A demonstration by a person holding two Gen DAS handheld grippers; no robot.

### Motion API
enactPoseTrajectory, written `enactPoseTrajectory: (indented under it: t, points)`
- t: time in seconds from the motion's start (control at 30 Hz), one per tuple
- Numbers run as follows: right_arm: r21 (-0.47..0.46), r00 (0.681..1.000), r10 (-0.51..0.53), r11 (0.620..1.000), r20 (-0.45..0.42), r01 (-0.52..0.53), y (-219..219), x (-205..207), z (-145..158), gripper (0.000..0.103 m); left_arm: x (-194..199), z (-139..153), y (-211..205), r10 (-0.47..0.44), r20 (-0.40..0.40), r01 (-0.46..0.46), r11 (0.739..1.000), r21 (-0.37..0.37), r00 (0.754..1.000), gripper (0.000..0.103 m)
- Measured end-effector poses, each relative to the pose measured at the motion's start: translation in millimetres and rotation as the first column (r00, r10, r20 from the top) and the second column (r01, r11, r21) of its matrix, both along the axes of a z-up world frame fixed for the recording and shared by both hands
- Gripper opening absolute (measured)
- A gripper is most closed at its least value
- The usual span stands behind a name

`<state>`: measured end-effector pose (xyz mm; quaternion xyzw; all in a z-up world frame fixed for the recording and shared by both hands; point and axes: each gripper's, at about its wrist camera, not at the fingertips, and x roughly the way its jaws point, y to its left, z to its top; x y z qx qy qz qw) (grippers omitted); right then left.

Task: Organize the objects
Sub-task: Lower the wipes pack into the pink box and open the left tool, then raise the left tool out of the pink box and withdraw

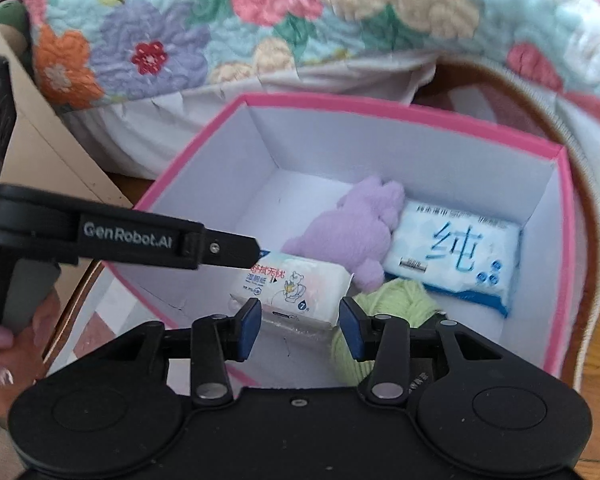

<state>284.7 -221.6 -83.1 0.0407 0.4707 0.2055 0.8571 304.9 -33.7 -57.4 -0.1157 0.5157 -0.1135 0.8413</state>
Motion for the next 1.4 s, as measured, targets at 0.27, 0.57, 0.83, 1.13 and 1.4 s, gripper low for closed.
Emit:
enactPoseTrajectory:
  t: [0.27,0.57,0.83,1.13,1.4]
  points:
    - [0.035,0.997,0.013,0.999,0.071,-0.015,-4.3,-20.4,30.9,0.049,-19.6,16.5,5.6,-0.013,-0.043,0.014,1.000,0.024,0.999,0.043]
    - [-0.056,0.993,0.024,0.998,0.119,-0.017,-4.3,-51.3,63.9,0.058,-51.1,45.1,4.8,-0.065,-0.070,0.067,0.997,0.026,0.995,0.043]
    - [-0.037,0.987,0.041,0.999,0.157,-0.036,-5.3,-86.4,94.1,0.058,-97.8,97.3,13.5,-0.067,0.031,0.066,0.997,0.051,0.997,0.051]
    - [-0.051,0.977,0.072,0.997,0.201,-0.062,-5.7,-128.5,125.8,0.063,-139.0,117.6,6.1,-0.153,0.089,0.144,0.984,0.106,0.984,0.057]
    - [-0.063,0.973,0.085,0.995,0.215,-0.073,-6.7,-150.8,135.1,0.068,-159.2,120.3,6.6,-0.167,0.095,0.155,0.981,0.118,0.981,0.059]
